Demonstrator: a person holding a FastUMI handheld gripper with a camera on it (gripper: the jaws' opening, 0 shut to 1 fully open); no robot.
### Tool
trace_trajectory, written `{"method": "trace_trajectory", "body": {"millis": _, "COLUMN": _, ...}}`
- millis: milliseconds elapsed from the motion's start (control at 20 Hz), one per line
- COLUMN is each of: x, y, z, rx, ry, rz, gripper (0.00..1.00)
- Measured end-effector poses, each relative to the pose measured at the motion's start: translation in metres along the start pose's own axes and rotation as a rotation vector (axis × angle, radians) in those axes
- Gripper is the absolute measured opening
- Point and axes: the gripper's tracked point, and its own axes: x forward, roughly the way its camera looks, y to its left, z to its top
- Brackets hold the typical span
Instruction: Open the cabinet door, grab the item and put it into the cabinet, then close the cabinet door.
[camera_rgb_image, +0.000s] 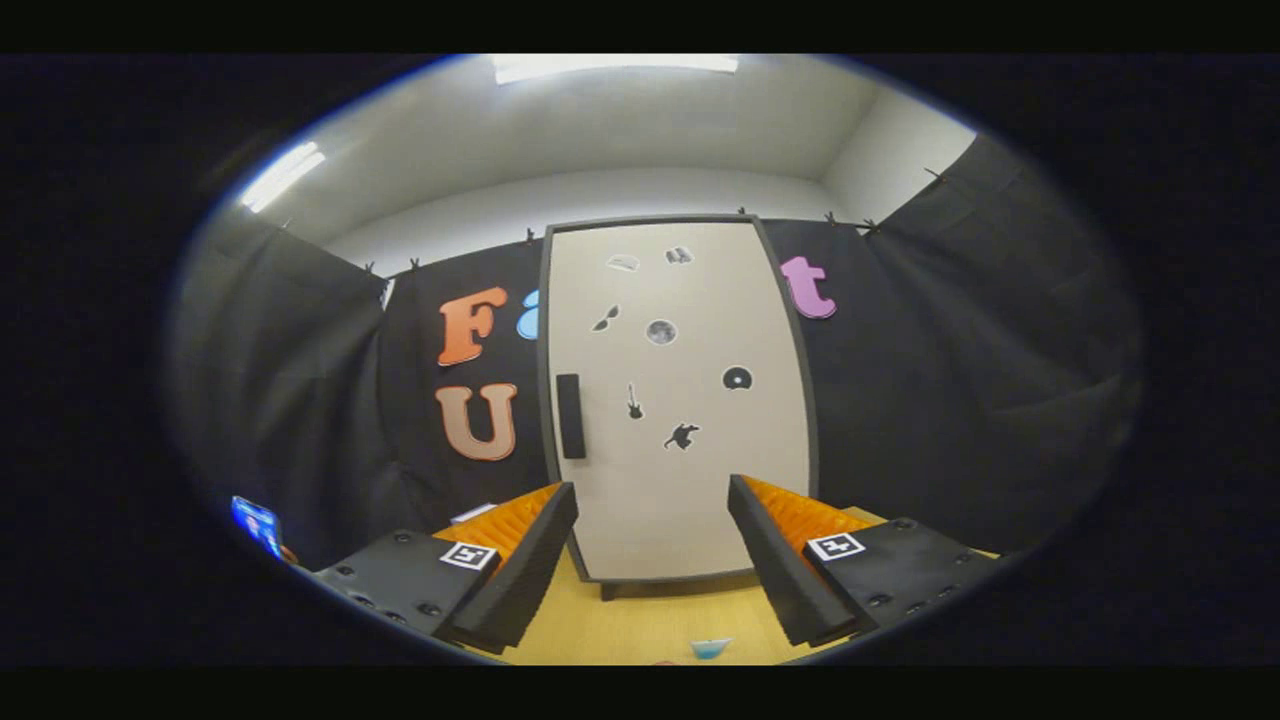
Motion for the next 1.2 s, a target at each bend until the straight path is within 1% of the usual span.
{"method": "trace_trajectory", "body": {"millis": 150, "x": 0.033, "y": 0.024, "z": 0.007, "rx": 0.007, "ry": 0.007, "rz": 0.049, "gripper": 0.97}}
{"method": "trace_trajectory", "body": {"millis": 350, "x": 0.079, "y": 0.063, "z": 0.010, "rx": -0.015, "ry": 0.028, "rz": 0.134, "gripper": 0.97}}
{"method": "trace_trajectory", "body": {"millis": 450, "x": 0.104, "y": 0.079, "z": 0.013, "rx": -0.027, "ry": 0.030, "rz": 0.160, "gripper": 0.97}}
{"method": "trace_trajectory", "body": {"millis": 650, "x": 0.169, "y": 0.088, "z": 0.013, "rx": -0.109, "ry": 0.032, "rz": 0.124, "gripper": 0.96}}
{"method": "trace_trajectory", "body": {"millis": 850, "x": 0.225, "y": 0.080, "z": 0.001, "rx": -0.148, "ry": 0.023, "rz": 0.054, "gripper": 0.98}}
{"method": "trace_trajectory", "body": {"millis": 950, "x": 0.247, "y": 0.076, "z": -0.011, "rx": -0.143, "ry": 0.042, "rz": 0.038, "gripper": 0.98}}
{"method": "trace_trajectory", "body": {"millis": 1050, "x": 0.262, "y": 0.075, "z": -0.023, "rx": -0.113, "ry": 0.072, "rz": 0.046, "gripper": 0.98}}
{"method": "trace_trajectory", "body": {"millis": 1200, "x": 0.273, "y": 0.075, "z": -0.030, "rx": -0.088, "ry": 0.082, "rz": 0.054, "gripper": 0.96}}
